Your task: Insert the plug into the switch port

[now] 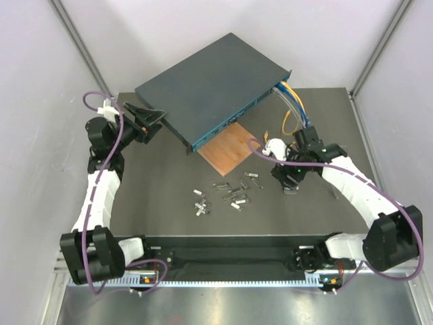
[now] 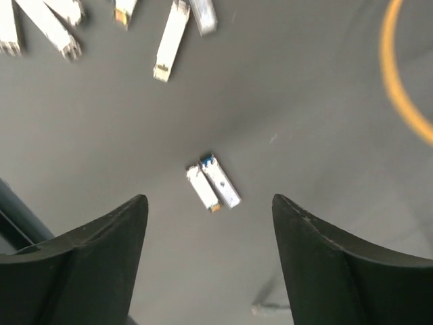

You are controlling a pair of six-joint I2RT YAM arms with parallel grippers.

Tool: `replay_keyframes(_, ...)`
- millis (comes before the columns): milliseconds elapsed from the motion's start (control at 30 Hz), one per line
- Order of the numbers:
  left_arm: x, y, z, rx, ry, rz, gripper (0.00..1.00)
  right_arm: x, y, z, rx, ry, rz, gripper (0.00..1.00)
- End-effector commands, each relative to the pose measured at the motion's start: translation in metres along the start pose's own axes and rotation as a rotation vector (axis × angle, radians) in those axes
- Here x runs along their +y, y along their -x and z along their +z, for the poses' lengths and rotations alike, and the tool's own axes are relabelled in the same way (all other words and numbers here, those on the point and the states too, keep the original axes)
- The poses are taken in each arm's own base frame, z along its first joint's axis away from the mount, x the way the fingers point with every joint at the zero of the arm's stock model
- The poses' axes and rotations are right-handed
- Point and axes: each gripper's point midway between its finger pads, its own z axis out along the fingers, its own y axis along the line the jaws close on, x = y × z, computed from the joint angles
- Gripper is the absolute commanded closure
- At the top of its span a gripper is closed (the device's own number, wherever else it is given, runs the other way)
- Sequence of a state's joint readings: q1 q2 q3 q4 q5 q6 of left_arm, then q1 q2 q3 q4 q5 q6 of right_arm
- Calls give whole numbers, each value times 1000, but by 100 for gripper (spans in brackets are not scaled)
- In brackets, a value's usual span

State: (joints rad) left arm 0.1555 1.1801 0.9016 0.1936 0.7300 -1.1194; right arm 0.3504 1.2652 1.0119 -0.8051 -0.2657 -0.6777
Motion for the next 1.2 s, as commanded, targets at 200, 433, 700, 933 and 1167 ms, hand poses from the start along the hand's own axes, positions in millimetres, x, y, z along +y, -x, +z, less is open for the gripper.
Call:
replay_keyframes(200, -51, 16, -29, -85, -113, 174, 17, -19, 7, 33, 3, -42, 131, 45)
replay_keyframes(433, -61, 21, -37, -130, -121, 176, 18, -5, 37, 73, -61, -48, 220, 55)
replay_keyframes(700, -69, 25, -38, -146, -137, 191, 19, 33, 44, 111, 26, 7, 225, 61)
replay_keyframes(933, -70, 27, -39, -161, -135, 196, 19, 31, 41, 127, 66, -53, 228, 61)
replay_keyframes(1167, -81, 31, -40, -170, -154, 207, 19, 28, 53, 142, 77, -65, 237, 62)
